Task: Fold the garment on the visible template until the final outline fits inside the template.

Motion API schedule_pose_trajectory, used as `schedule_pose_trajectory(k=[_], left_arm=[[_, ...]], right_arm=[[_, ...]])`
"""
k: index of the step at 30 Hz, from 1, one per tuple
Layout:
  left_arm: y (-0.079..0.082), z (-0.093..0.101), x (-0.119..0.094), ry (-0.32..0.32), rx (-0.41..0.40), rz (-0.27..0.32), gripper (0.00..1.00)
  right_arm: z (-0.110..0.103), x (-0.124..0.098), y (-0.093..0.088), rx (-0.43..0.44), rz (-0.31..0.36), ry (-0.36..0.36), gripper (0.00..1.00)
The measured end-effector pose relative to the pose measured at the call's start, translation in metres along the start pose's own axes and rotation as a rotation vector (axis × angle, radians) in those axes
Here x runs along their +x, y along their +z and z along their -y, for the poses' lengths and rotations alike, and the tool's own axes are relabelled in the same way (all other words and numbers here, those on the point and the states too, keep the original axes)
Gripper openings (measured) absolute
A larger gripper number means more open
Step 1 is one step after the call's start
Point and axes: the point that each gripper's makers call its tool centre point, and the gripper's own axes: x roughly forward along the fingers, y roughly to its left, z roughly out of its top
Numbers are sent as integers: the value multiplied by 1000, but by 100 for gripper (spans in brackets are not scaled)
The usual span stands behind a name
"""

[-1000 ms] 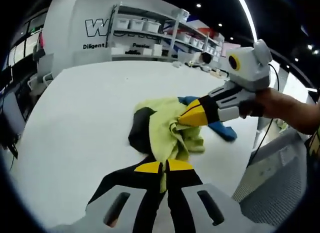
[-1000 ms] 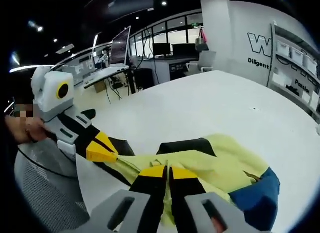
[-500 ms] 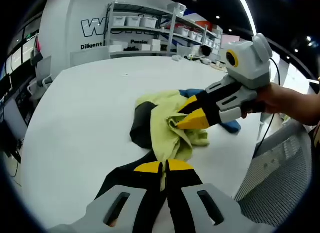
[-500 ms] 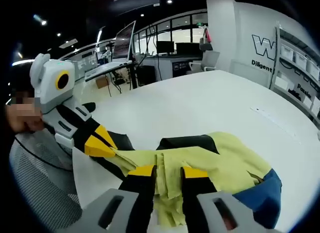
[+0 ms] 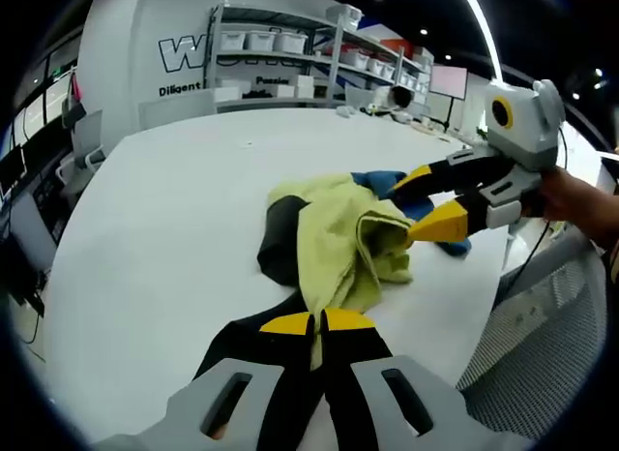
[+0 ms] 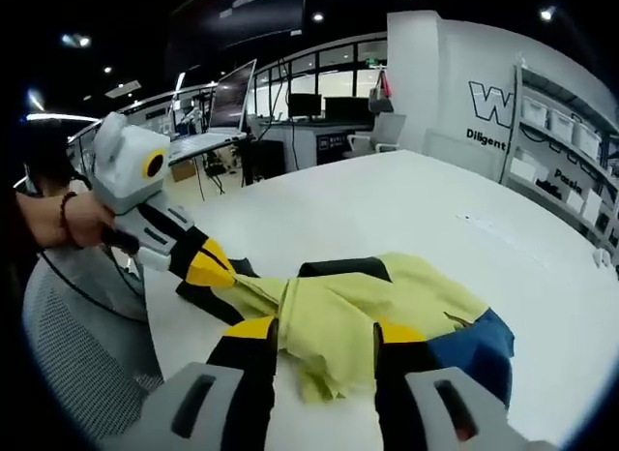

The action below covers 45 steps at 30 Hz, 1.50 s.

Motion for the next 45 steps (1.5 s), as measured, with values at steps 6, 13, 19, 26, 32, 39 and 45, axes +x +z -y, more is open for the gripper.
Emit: schedule_pose_trajectory(k=[6,13,19,26,32,39,45], left_arm=[[0,0,0,-1,-1,-3,0],[0,-1,1,-1,-3,-2,0],[0,-1,0,-2,-5,1,0],[1,-1,0,-3,-10,4,0],[3,-1,0,-1,-11,13,0],[3,0,0,-4,-8,13,0],[4,0,0,-1,7,20,0]], right_arm=[[2,-9,-30,19,-94,-27,36],[4,-4,-58,81,-181,-30,30],[10,2,-61,95,-208,-47,25],[14,11,-68,98,-245,-53,20],[10,20,-75,94,-273,-37,15],[8,25,-78,73,-285,-15,0],[10,23,-77,83,-279,-12,0]])
